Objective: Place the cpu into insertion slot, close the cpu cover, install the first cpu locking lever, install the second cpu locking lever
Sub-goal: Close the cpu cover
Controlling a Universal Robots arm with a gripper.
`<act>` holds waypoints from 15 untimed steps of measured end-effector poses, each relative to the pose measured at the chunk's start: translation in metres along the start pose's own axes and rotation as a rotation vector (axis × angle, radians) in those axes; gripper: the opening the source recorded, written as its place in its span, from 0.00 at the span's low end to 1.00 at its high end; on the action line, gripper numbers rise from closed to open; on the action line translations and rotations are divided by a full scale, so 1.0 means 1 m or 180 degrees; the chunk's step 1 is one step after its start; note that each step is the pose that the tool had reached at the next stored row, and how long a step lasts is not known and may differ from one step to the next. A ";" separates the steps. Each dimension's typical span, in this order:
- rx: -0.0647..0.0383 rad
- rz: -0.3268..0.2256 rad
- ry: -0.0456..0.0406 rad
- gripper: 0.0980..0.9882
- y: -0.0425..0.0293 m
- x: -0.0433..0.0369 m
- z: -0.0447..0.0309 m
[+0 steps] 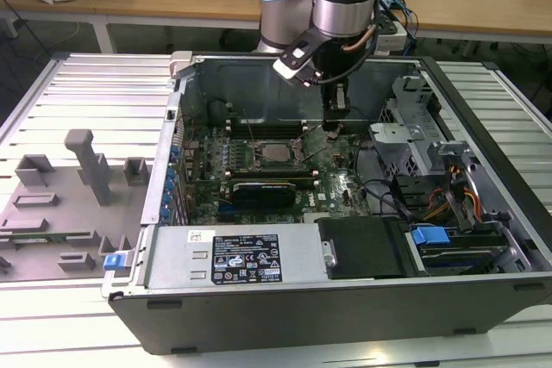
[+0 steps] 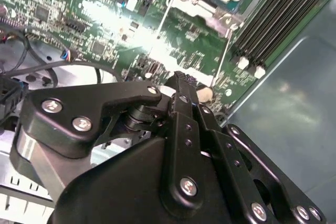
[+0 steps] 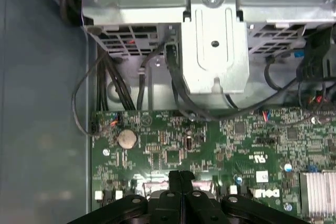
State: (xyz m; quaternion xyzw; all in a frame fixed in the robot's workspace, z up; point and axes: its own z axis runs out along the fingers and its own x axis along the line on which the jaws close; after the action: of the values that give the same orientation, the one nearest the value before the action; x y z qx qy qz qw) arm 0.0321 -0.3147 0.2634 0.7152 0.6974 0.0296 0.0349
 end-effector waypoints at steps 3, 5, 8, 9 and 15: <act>0.0000 0.0000 0.0000 0.01 0.0069 0.0002 0.0007; 0.0001 0.0000 0.0000 0.01 0.0099 0.0003 0.0035; 0.0002 0.0000 0.0000 0.01 0.0117 0.0004 0.0079; 0.0004 0.0000 0.0000 0.01 0.0121 0.0004 0.0105; 0.0010 0.0001 -0.0001 0.01 0.0126 0.0005 0.0176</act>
State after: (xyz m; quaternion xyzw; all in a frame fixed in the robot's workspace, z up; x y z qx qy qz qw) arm 0.0462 -0.3147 0.2469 0.7153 0.6974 0.0283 0.0338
